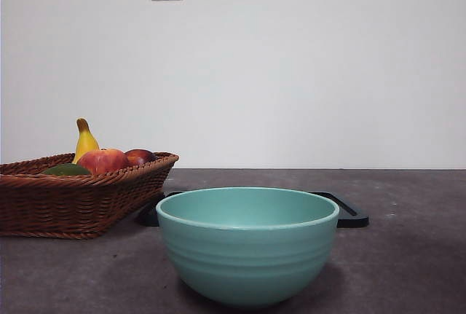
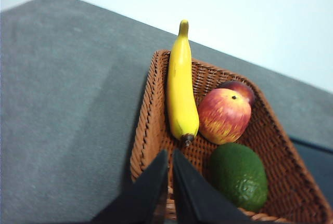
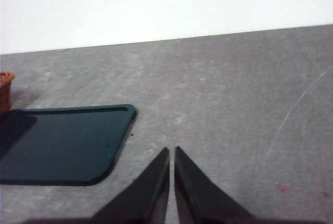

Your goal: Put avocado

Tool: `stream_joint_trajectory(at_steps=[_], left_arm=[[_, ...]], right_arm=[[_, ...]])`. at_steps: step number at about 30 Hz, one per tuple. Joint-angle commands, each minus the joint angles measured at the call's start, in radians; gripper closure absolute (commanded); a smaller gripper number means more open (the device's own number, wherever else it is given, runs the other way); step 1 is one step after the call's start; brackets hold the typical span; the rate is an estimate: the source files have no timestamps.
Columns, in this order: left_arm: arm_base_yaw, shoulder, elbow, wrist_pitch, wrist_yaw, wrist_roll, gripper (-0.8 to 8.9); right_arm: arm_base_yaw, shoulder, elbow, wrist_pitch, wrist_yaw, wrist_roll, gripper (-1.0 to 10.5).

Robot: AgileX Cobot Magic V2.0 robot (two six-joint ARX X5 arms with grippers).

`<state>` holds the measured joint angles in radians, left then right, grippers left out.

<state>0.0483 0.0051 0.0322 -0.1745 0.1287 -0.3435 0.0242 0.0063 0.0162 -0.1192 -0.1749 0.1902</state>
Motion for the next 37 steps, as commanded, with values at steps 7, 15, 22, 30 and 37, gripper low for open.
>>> stream_joint_trajectory(at_steps=[7,15,22,30,37], left_arm=[[0.003,0.003,0.070,-0.079,0.037,-0.119,7.99],[0.003,0.109,0.256,-0.219,0.076,-0.101,7.99],[0.003,0.288,0.444,-0.401,0.212,0.023,7.99],[-0.027,0.492,0.626,-0.615,0.345,0.175,7.99],[-0.142,0.626,0.780,-0.797,0.370,0.235,7.99]], right_arm=[[-0.001,-0.002,0.060,-0.016,-0.011,0.129,9.4],[-0.001,0.074,0.243,-0.172,-0.014,0.143,9.4],[0.000,0.262,0.460,-0.388,-0.157,0.095,9.4],[0.025,0.525,0.703,-0.673,-0.321,-0.035,9.4],[0.206,0.687,0.877,-0.866,-0.348,-0.122,9.4]])
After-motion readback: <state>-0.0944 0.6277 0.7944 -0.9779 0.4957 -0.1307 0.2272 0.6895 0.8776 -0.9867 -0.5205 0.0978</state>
